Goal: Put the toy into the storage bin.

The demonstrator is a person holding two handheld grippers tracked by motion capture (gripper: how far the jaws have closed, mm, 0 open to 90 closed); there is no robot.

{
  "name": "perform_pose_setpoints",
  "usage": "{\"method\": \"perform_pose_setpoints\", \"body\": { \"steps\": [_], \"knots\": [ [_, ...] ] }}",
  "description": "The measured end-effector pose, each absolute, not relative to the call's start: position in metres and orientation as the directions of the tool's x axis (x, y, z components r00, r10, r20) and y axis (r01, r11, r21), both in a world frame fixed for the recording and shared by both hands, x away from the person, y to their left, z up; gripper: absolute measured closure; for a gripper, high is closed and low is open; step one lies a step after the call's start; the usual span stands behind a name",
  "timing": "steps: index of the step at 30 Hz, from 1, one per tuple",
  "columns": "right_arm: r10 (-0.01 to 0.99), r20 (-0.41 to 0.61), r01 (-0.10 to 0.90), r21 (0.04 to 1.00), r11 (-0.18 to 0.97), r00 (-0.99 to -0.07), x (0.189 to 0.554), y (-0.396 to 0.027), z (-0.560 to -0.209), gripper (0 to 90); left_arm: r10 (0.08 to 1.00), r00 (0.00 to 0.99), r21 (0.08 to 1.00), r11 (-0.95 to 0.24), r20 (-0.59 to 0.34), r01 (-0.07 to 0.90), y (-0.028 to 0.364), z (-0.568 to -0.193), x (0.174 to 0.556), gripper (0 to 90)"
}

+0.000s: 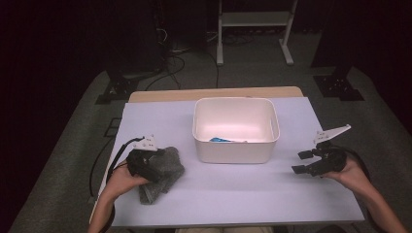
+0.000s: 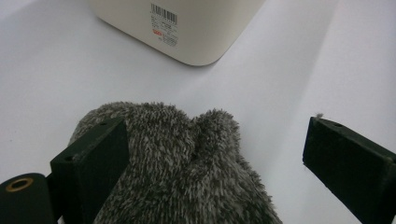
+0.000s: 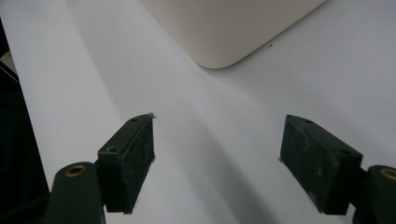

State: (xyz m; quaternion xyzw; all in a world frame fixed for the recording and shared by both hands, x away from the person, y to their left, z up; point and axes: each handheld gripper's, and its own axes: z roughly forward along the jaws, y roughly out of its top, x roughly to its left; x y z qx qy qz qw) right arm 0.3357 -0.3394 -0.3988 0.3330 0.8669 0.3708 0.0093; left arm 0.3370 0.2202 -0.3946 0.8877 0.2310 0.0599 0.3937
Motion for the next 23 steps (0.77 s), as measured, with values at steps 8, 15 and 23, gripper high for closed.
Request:
{"method": "perform_pose_setpoints", "body": {
  "steps": [8,15,23],
  "knots": [
    [0.598,0.261,0.597,0.646,0.475,-0.758,0.330,-0.346,-0.414,24.0,0.454,0.888,0.727,-0.585,-0.073,0.359,0.219,-0.394,0.337,6.5],
    [0.603,0.269,0.604,0.650,0.462,-0.751,0.326,-0.349,-0.422,23.7,0.450,0.890,0.718,-0.594,-0.076,0.362,0.218,-0.397,0.337,6.4],
    [0.610,0.280,0.611,0.659,0.439,-0.741,0.323,-0.352,-0.428,22.4,0.447,0.891,0.715,-0.598,-0.077,0.362,0.217,-0.397,0.337,6.5]
  ]
}}
